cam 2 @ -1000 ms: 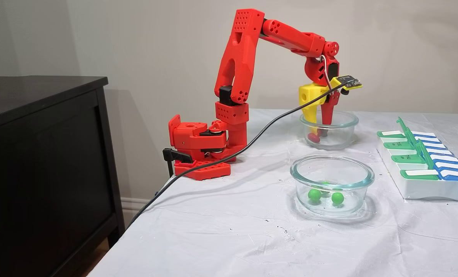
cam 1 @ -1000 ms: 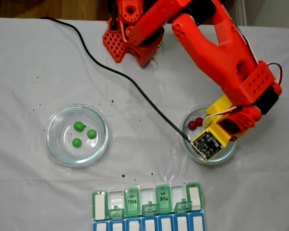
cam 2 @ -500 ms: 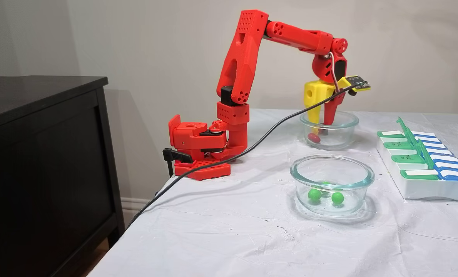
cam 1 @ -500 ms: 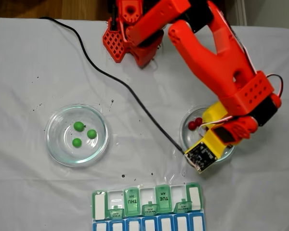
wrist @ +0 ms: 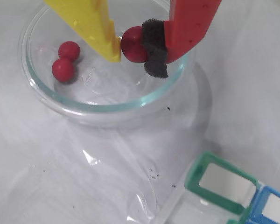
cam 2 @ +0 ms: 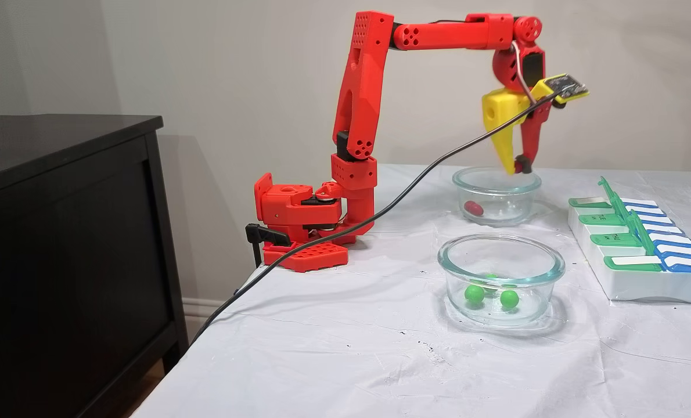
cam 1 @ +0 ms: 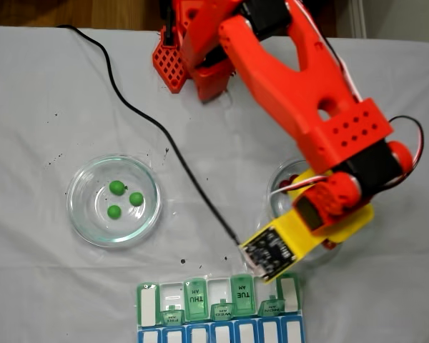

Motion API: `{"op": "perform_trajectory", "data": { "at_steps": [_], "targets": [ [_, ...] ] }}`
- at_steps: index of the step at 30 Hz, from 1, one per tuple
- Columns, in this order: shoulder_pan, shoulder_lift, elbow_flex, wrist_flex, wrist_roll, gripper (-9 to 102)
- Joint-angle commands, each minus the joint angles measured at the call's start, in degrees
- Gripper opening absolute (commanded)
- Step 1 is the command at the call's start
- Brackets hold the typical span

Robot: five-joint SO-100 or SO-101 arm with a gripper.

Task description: Sort medicines into box.

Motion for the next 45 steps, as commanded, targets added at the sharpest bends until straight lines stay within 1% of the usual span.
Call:
{"op": "perform_trajectory", "data": {
  "at_steps": [1,5,9,12,14,25,39,45],
  "targets": [
    [2.81,6.86,-5.98,-2.2,-1.67,0],
    [5.62,5.36,-6.5,-4.48,-2.72,0],
    [7.91,1.93,-7.56,-5.01,-4.83,0],
    [11.69,-2.02,-11.25,-7.82,-6.06,0],
    [12.48,-4.31,-13.36,-7.65,-6.59,0],
    [11.95,-6.42,-11.34,-11.25,-7.29,0],
    [11.69,-12.83,-12.13,-18.81,-9.58,0],
    [12.13,-12.57,-12.57,-19.42,-10.55,0]
  ]
}}
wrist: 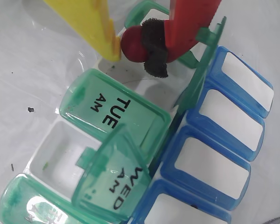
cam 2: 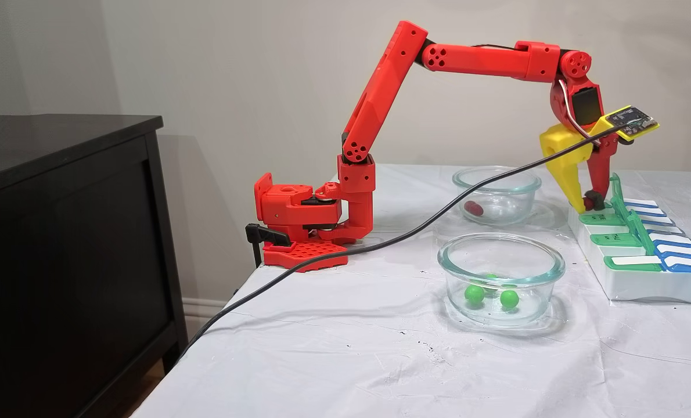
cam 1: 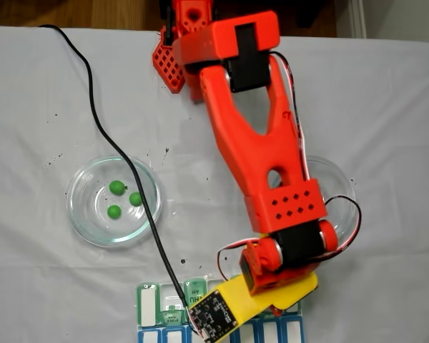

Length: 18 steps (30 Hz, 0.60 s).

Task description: Sort medicines into box.

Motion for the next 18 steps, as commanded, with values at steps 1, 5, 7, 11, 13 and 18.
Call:
{"op": "perform_trajectory", "data": {
  "at_steps": [1,5,7,11,13,18],
  "targets": [
    [-0.62,2.99,-5.19,-0.88,-2.37,4],
    [-1.32,3.52,-4.48,0.44,-3.69,22],
    [-1.41,3.78,-4.39,0.79,-3.6,26],
    [-1.58,4.39,-4.31,1.93,-2.55,30],
    [-1.76,5.01,-4.31,2.81,-2.37,30],
    [-3.96,6.94,-6.86,9.4,-2.72,22]
  ]
}}
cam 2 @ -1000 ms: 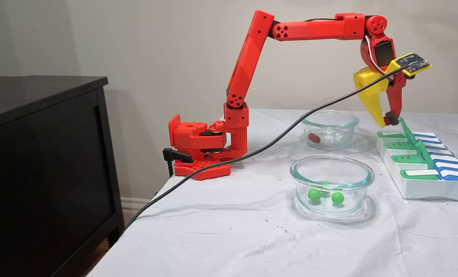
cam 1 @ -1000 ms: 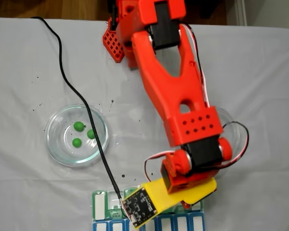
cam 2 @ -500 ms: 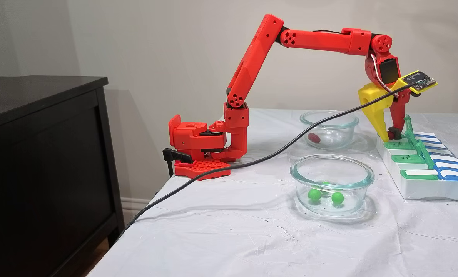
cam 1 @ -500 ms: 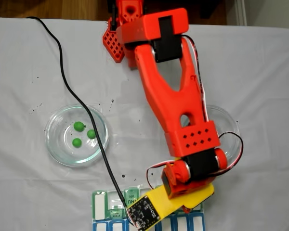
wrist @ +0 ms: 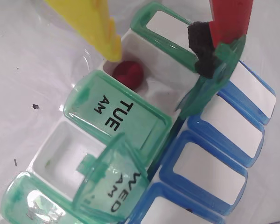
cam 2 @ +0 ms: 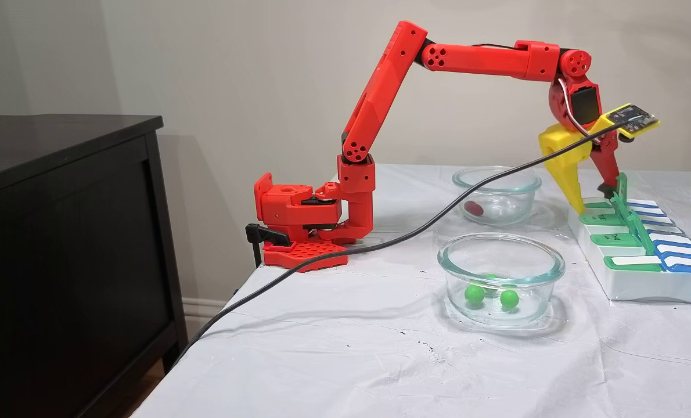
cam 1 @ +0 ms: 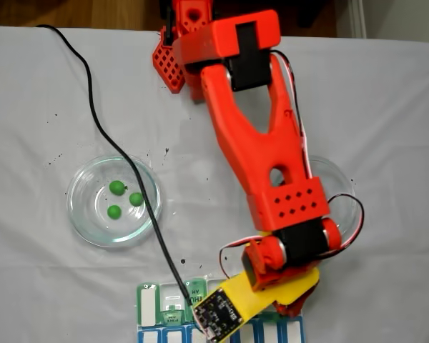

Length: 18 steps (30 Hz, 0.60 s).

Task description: Sort medicines into box.

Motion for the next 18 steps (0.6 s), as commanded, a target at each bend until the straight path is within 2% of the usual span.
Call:
{"op": "perform_trajectory", "data": {
  "at_steps": [1,3,4,5,12,18],
  "targets": [
    [-3.43,5.98,-9.93,8.7,0.35,18],
    [-5.1,1.58,-18.81,17.67,1.32,0],
    [-6.06,-1.85,-25.22,23.91,1.14,0],
    [-6.94,-3.52,-28.04,26.37,0.88,0],
    [-11.07,2.46,-23.29,26.37,3.96,0],
    [-15.73,13.18,-7.47,26.37,11.78,0]
  ]
}}
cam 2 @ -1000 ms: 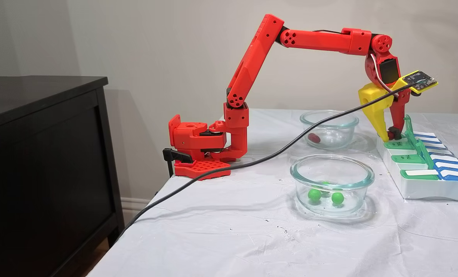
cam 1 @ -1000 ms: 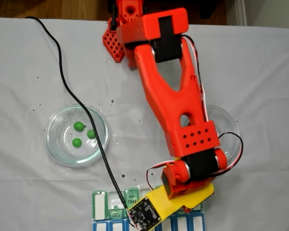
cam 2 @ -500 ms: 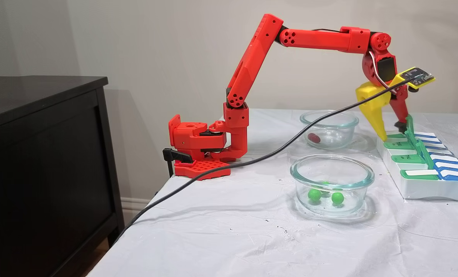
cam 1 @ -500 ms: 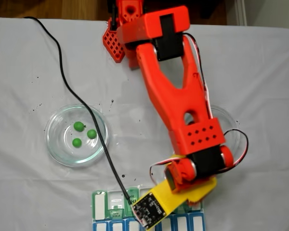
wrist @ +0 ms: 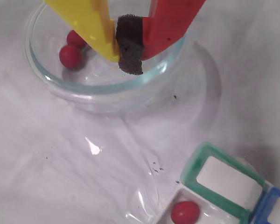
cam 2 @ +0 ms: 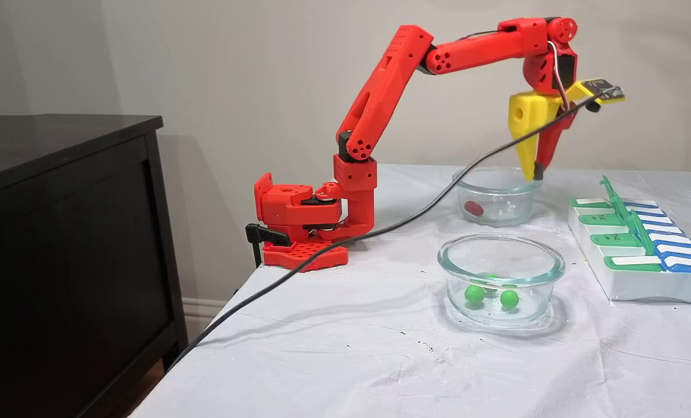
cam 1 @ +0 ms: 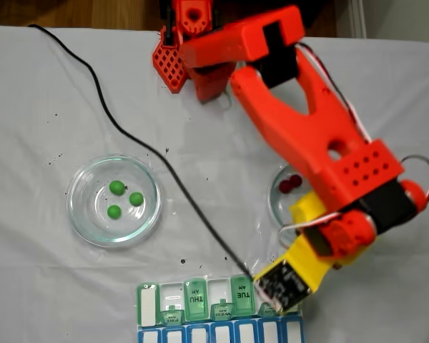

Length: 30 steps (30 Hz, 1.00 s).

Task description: Sort medicines into box.

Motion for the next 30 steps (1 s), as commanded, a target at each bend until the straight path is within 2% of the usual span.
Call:
{"op": "perform_trajectory", "data": {
  "at_steps": [1,7,15,21,25,30],
  "targets": [
    [-4.04,13.45,7.82,0.18,3.87,0],
    [-8.26,19.34,20.48,0.18,5.8,8],
    [-12.04,21.01,29.27,-0.09,9.23,18],
    [-12.22,20.48,31.73,-3.43,10.81,17],
    [-11.69,18.11,31.99,-6.06,11.34,25],
    [-11.07,16.7,31.64,-6.77,11.43,23]
  ]
}}
